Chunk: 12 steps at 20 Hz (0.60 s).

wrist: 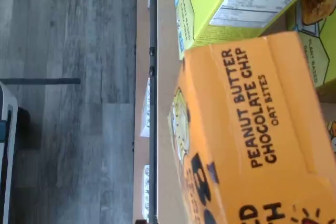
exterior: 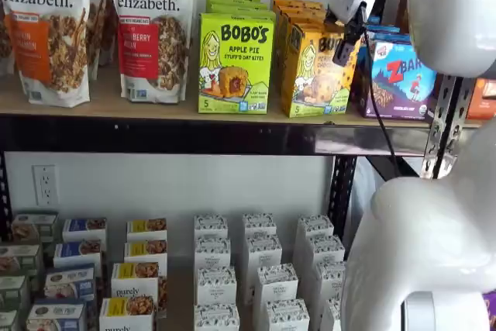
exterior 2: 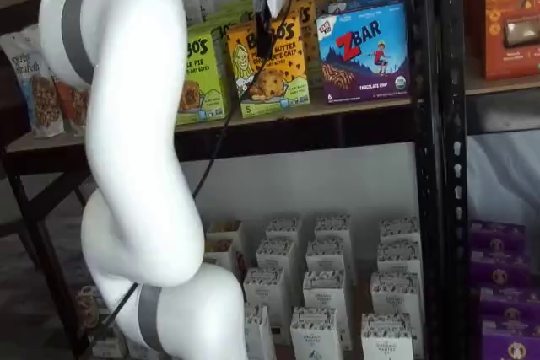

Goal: Pick up the orange box on the top shelf, the fifth box from the left

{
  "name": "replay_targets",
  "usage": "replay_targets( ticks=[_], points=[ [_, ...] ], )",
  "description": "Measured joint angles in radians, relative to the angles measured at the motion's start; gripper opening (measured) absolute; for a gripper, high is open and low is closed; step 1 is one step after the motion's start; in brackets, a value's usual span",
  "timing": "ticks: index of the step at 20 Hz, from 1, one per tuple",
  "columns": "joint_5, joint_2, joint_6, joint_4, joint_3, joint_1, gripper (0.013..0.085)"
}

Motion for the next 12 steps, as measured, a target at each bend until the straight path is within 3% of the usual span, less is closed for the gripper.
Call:
replay_targets(
  ticks=[12],
  points=[
    [-0.019,-0.008,0.012,-0.013,0.017,0.017,0.085]
  ],
)
